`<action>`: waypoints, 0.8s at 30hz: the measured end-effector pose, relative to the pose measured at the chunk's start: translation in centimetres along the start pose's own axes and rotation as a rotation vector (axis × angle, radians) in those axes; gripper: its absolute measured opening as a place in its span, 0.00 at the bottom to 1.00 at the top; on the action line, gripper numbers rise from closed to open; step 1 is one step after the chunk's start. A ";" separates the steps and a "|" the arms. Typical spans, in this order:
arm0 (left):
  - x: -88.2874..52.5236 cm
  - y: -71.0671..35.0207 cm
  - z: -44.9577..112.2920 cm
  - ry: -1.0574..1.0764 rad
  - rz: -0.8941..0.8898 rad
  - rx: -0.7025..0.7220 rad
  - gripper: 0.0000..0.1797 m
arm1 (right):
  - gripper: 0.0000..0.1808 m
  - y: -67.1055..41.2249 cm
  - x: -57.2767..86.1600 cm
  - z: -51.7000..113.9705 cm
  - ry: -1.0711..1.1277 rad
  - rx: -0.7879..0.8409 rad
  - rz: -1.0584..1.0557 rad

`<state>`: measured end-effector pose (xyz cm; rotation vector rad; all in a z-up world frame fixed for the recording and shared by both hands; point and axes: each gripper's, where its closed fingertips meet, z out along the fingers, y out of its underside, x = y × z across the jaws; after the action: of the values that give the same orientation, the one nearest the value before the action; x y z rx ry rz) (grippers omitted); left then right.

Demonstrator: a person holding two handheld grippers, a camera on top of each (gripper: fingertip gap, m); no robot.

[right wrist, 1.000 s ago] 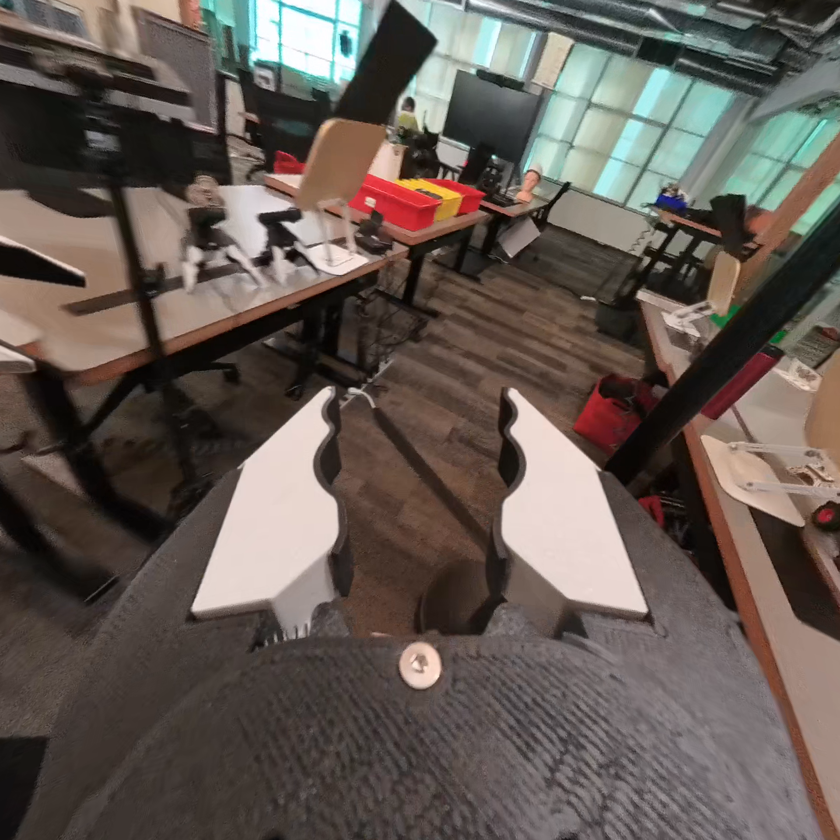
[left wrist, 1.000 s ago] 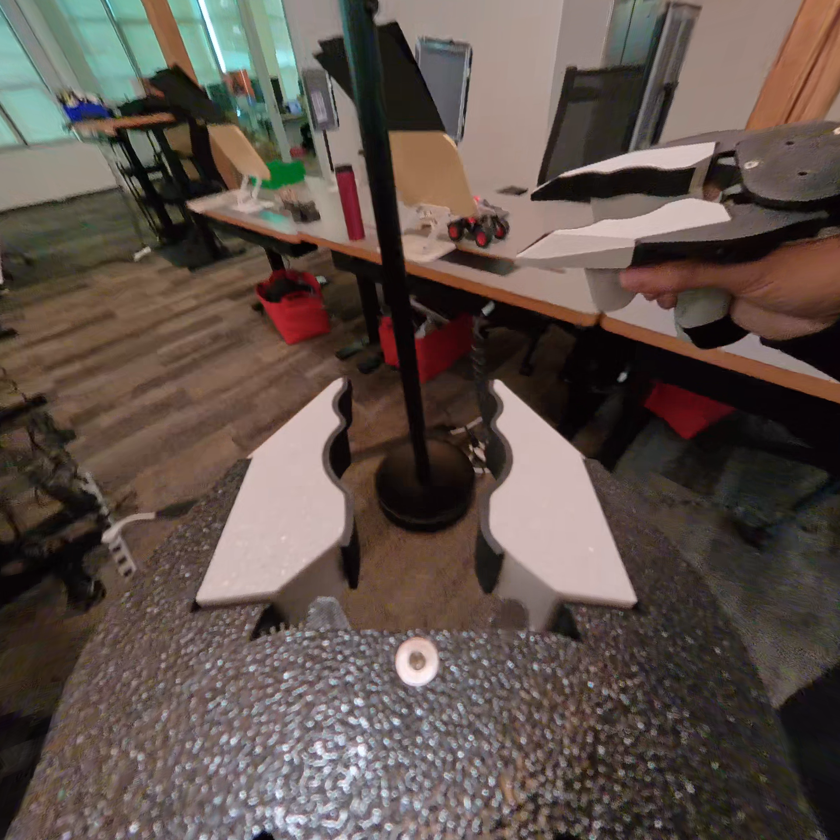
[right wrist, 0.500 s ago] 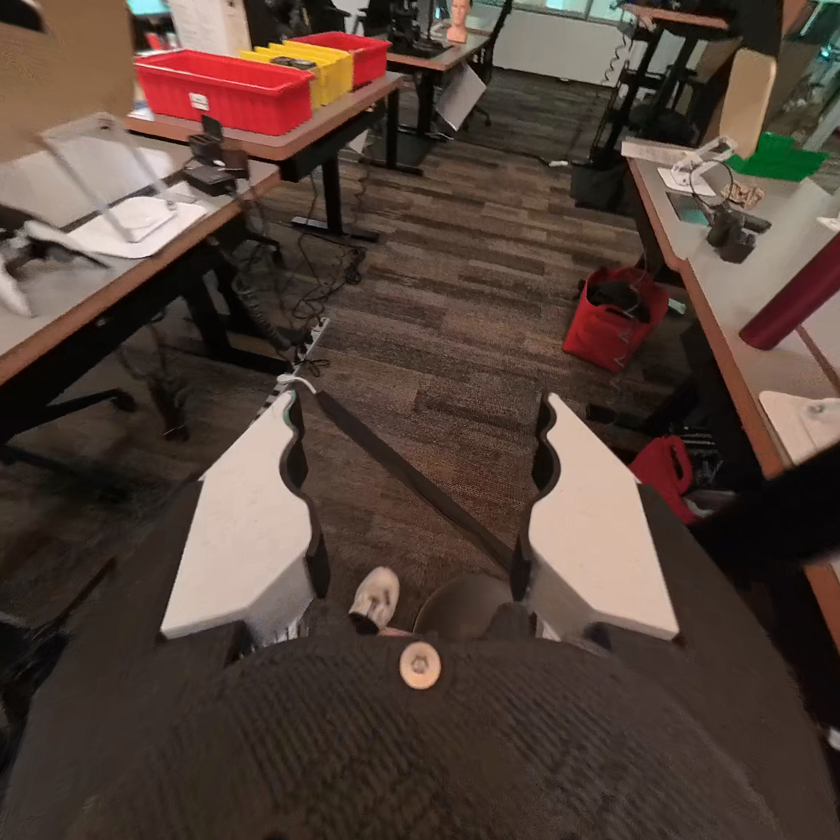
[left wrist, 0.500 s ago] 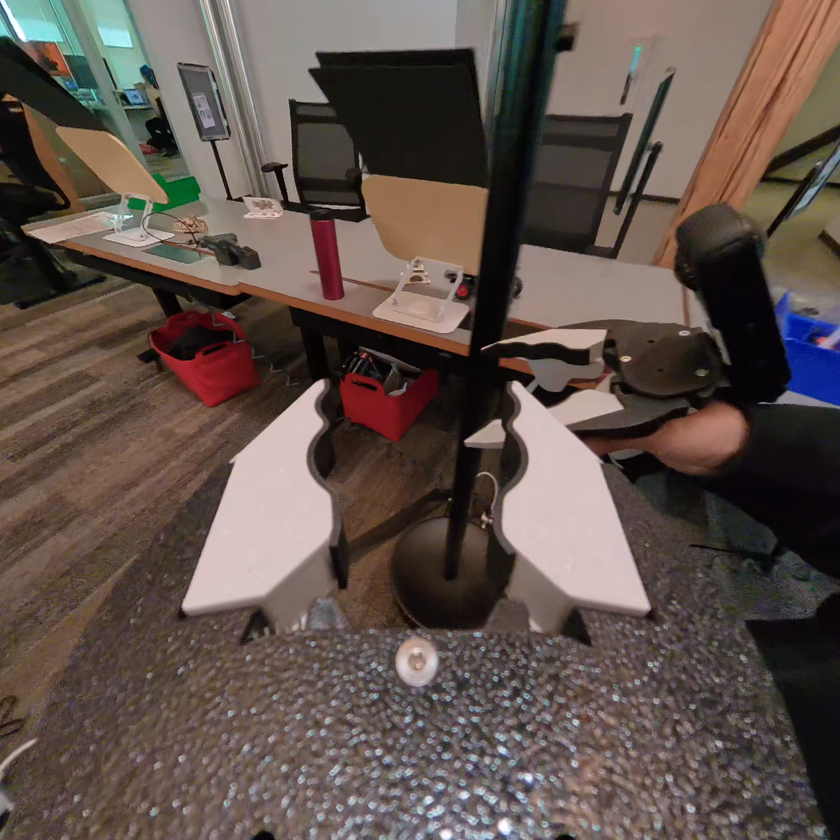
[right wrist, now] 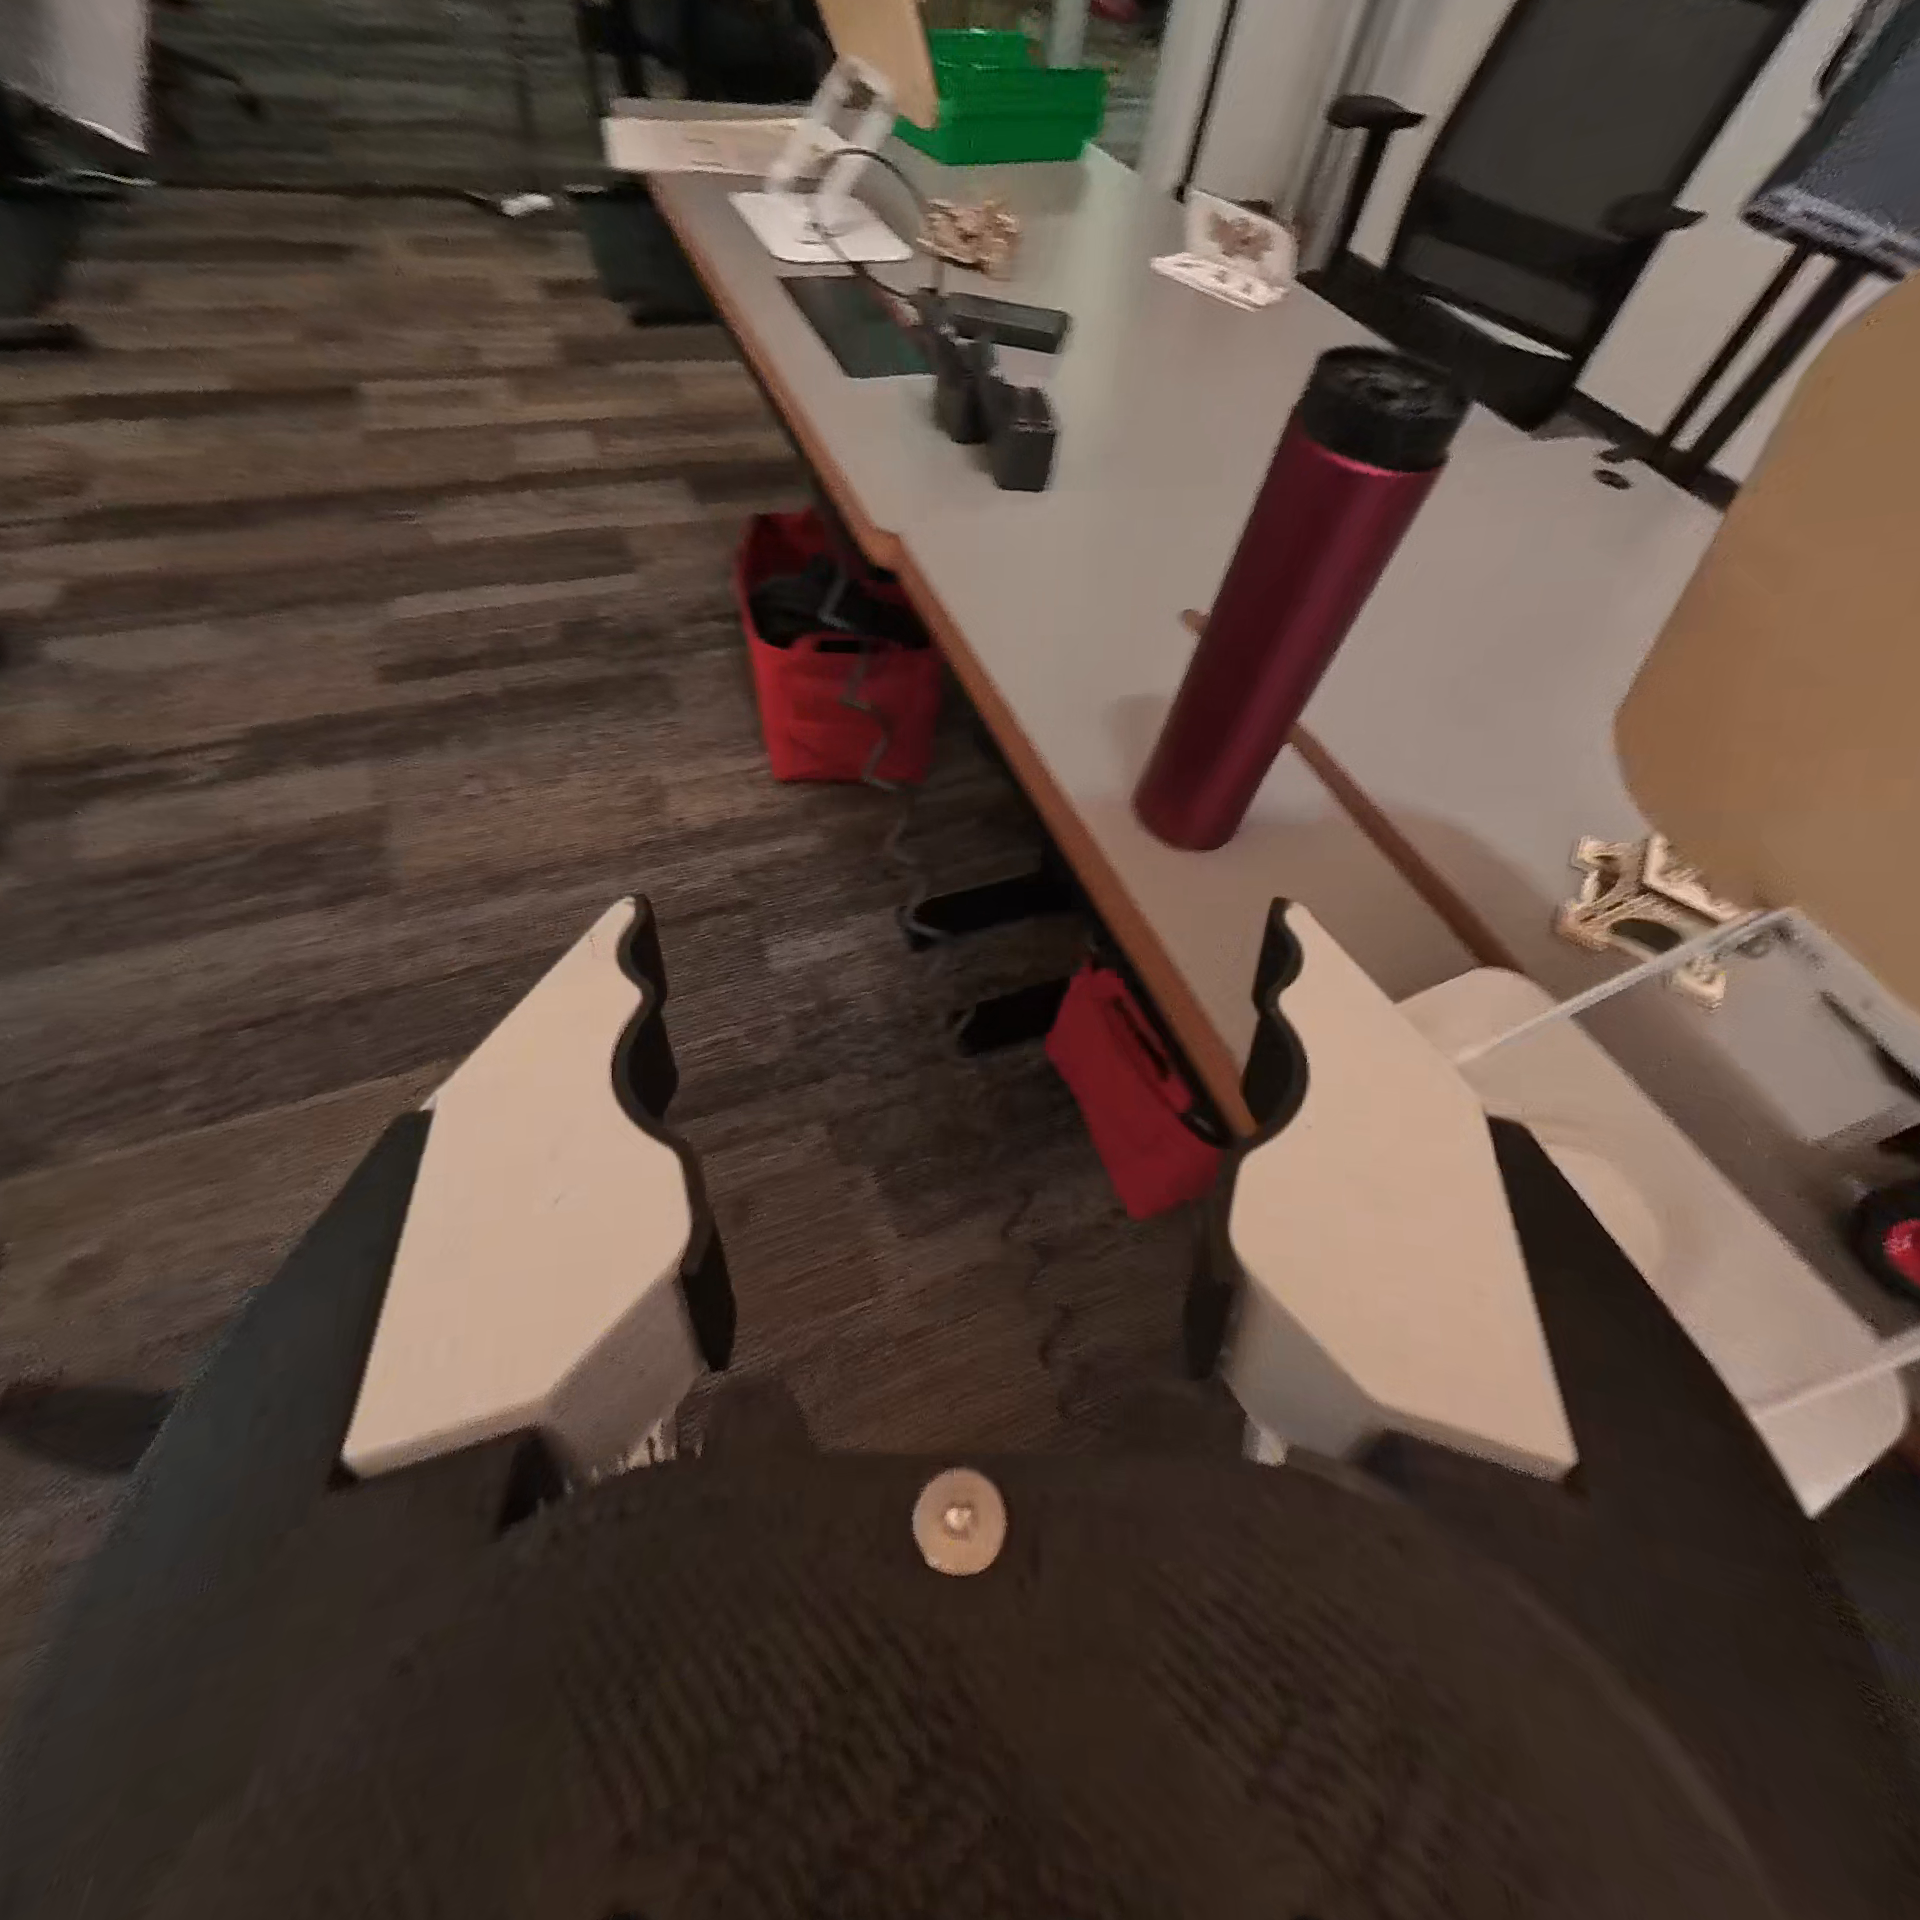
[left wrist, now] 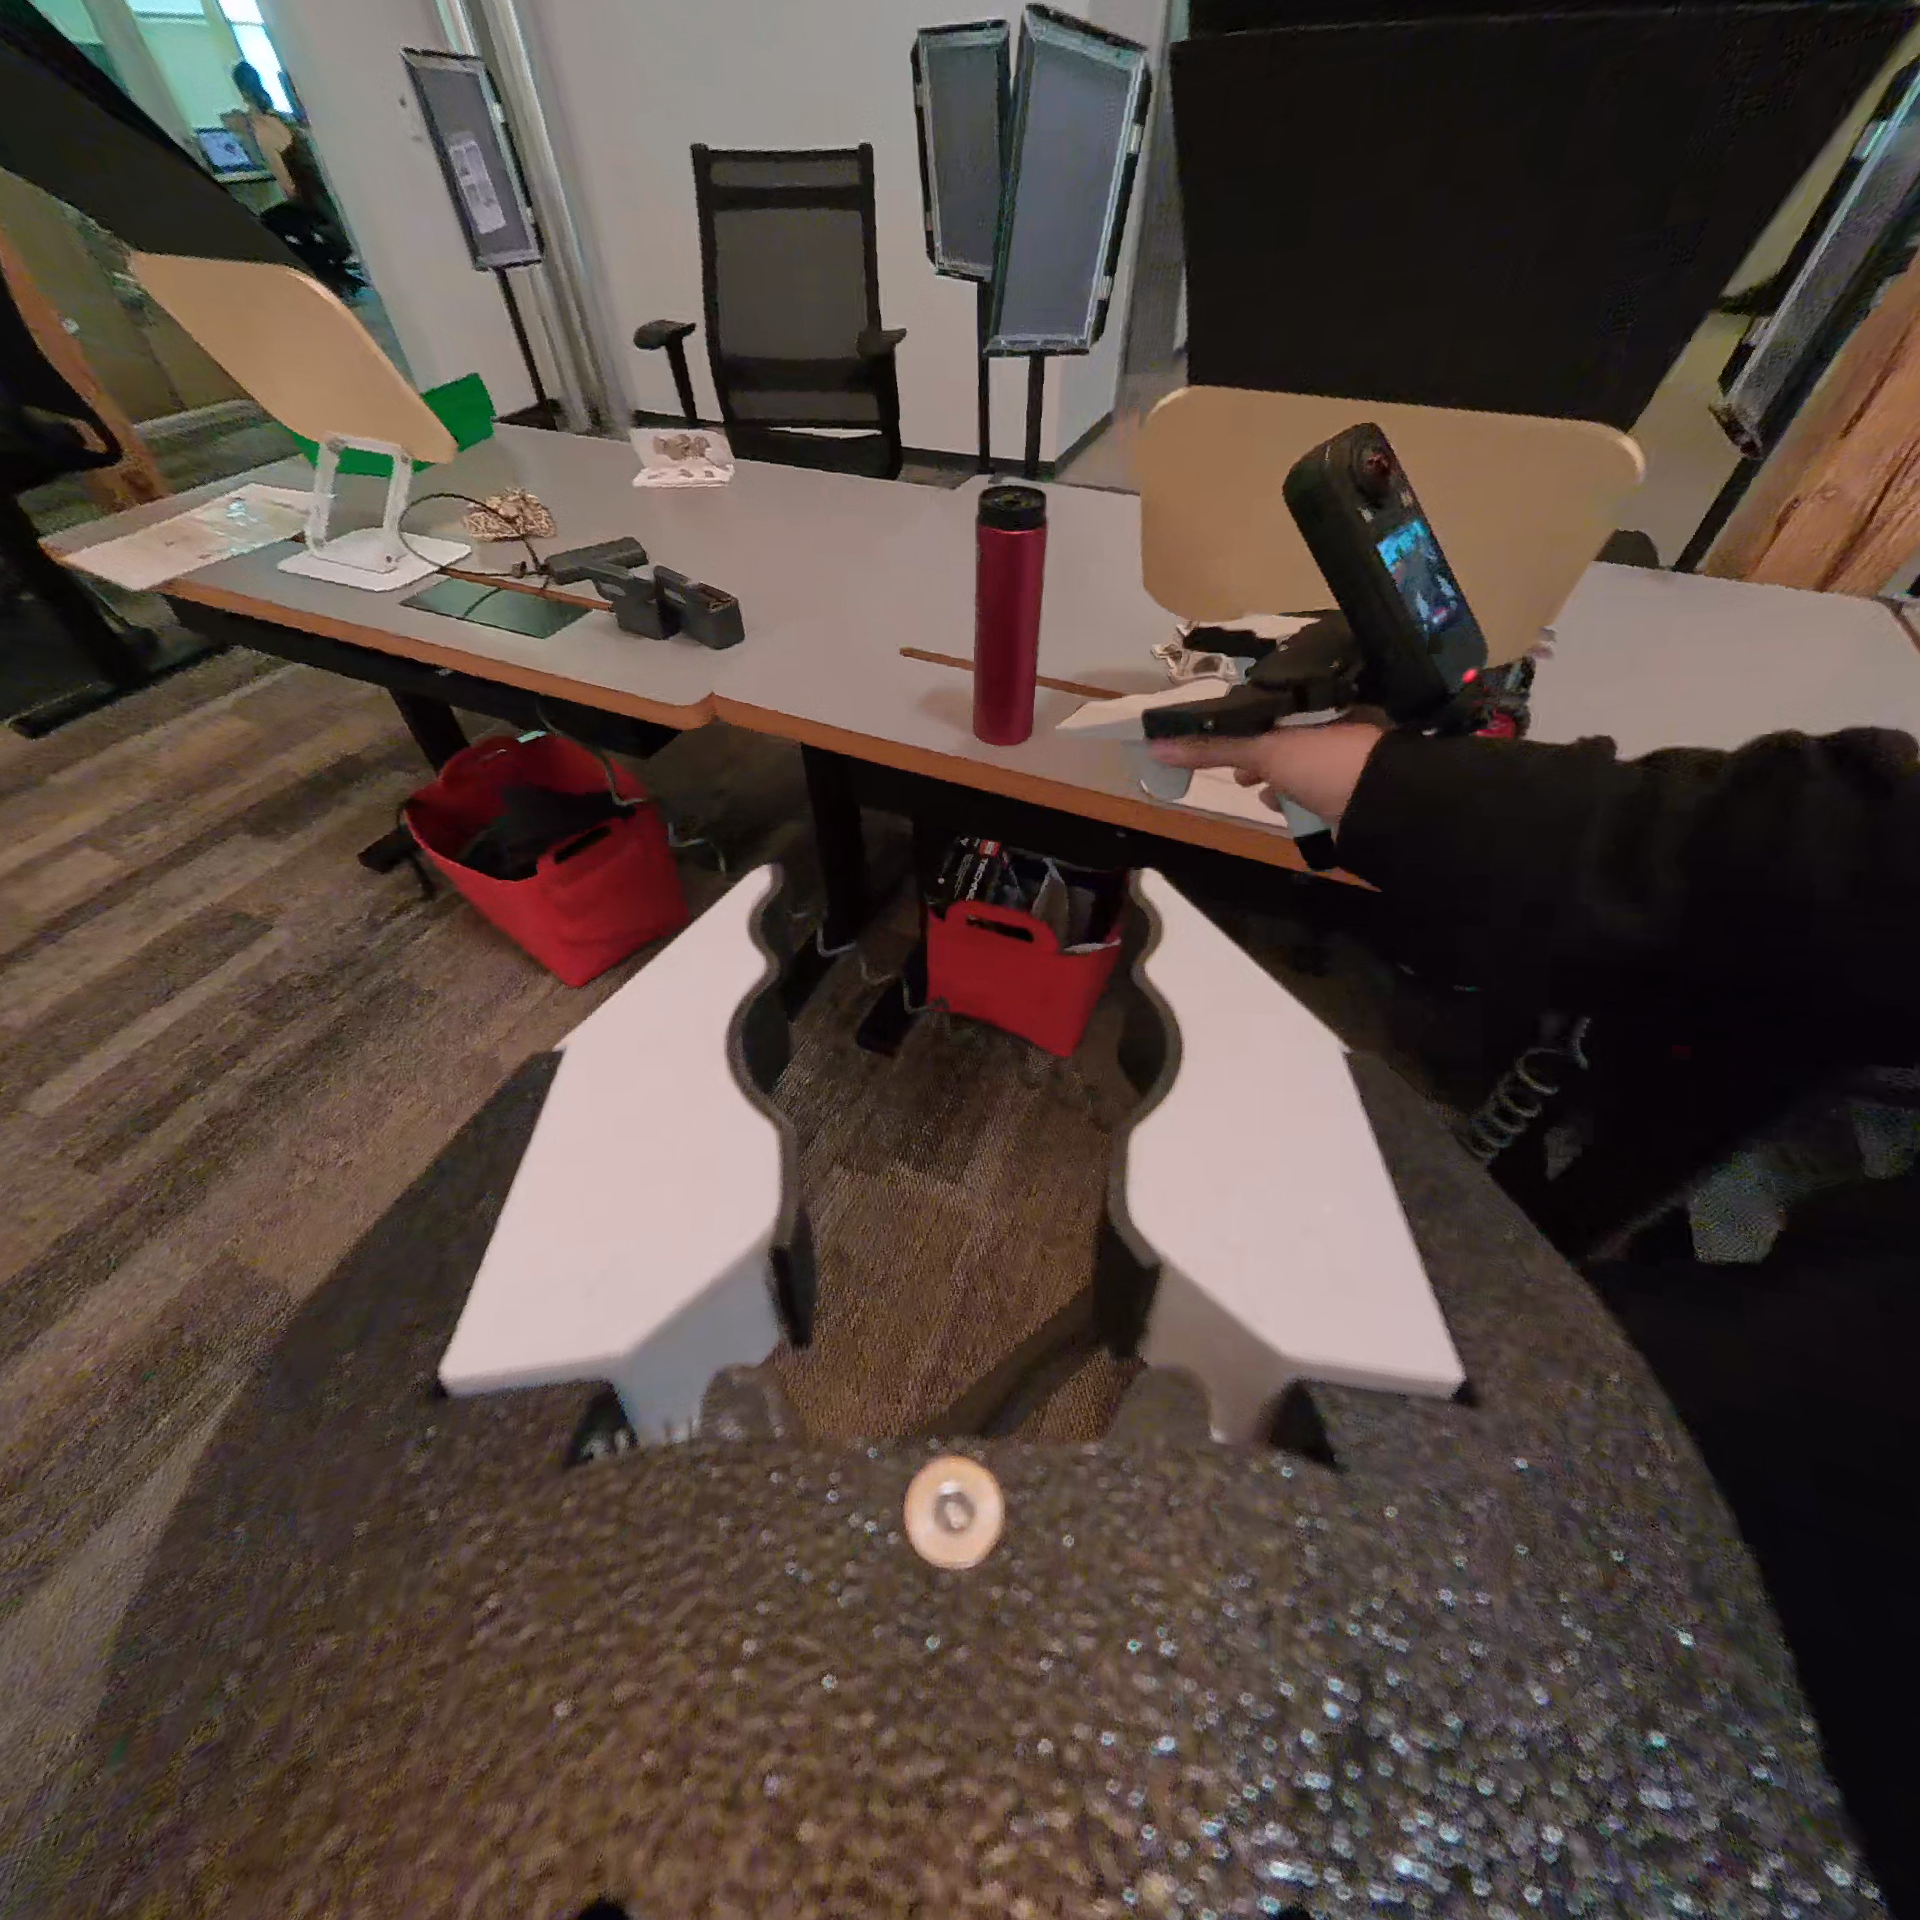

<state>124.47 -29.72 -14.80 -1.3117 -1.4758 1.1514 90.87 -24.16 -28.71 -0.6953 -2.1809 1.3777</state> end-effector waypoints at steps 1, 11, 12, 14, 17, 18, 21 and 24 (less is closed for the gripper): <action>-1.3 -0.4 1.7 0.022 -0.009 0.007 0.34 | 0.62 -0.5 1.5 1.9 0.035 -0.007 -0.002; -12.2 -1.0 20.6 0.434 0.119 -0.100 0.32 | 0.67 -4.2 13.7 19.1 0.242 0.008 0.140; -13.6 -1.1 22.5 0.482 0.145 -0.108 0.32 | 0.68 -4.2 14.6 20.1 0.276 0.010 0.141; -16.2 -1.5 26.0 0.577 0.189 -0.119 0.32 | 0.69 -3.9 16.2 22.7 0.285 0.008 0.171; -20.1 -2.5 31.0 0.695 0.203 -0.182 0.31 | 0.66 -3.5 16.1 24.7 0.265 0.028 0.223; -21.1 -2.9 32.2 0.735 0.202 -0.203 0.31 | 0.63 -3.9 15.9 25.2 0.256 0.060 0.229; -23.6 -4.2 36.0 0.841 0.221 -0.213 0.30 | 0.57 -4.2 15.1 27.1 0.238 0.057 0.185; -24.3 -4.2 39.4 0.944 0.245 -0.270 0.29 | 0.53 -3.5 16.2 27.5 0.339 0.031 0.208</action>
<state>88.12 -58.17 -20.16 -1.8960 -0.7819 0.3320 60.77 -33.78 -34.34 -1.0831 -1.8590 1.2788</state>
